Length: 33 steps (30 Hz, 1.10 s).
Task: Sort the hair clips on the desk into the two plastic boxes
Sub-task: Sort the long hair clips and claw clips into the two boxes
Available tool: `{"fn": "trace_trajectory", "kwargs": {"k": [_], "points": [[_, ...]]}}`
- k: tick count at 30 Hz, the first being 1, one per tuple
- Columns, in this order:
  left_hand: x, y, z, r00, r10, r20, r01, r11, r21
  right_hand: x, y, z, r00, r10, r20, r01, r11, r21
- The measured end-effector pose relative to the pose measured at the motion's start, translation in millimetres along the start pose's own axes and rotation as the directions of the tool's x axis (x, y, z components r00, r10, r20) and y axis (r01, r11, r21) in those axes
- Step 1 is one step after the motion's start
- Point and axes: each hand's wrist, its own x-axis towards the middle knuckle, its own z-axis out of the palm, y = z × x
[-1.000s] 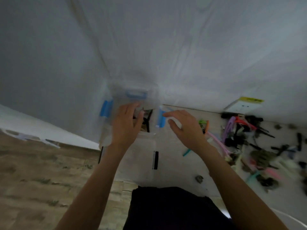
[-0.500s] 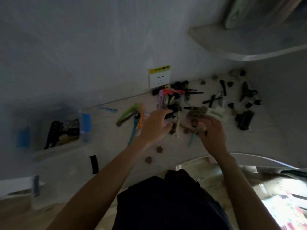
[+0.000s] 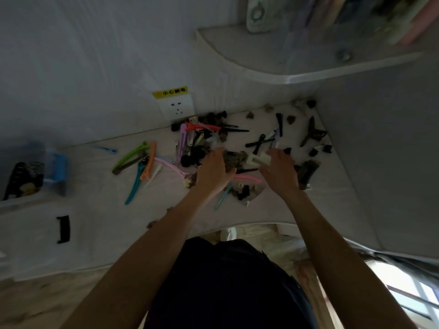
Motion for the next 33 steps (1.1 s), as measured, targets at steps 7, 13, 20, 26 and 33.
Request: {"fn": "trace_trajectory", "kwargs": {"k": [7,13,20,26,33], "points": [[-0.7,2.8,5.6,0.985,0.071,-0.158,-0.085,0.993,-0.082,1.1,-9.4,6.3,0.994,-0.050,-0.101,0.042,0.996,-0.080],[-0.4,-3.7,-11.7,0.999,-0.028,-0.039,0.013,0.935,-0.355,-7.1,-13.8,-4.3,0.956,0.259,-0.134,-0.146,0.822,0.550],[-39.7,-19.0,-75.0,0.967,-0.253,0.001,0.124,0.473,-0.872,-21.9,-49.8,-6.4,0.950,0.252,0.184,-0.279,0.418,0.865],[-118.8,-92.4,-153.2,0.852,-0.429,-0.301,-0.064,0.485,-0.872,-30.7,-145.8,13.0,0.975,0.036,0.221,-0.214,0.442,0.871],[-182.9,-234.2,-236.5,0.506,-0.589,-0.630,0.108,0.768,-0.632,-45.5,-277.3,43.7,0.938,-0.249,0.243,-0.095,0.488,0.868]]}}
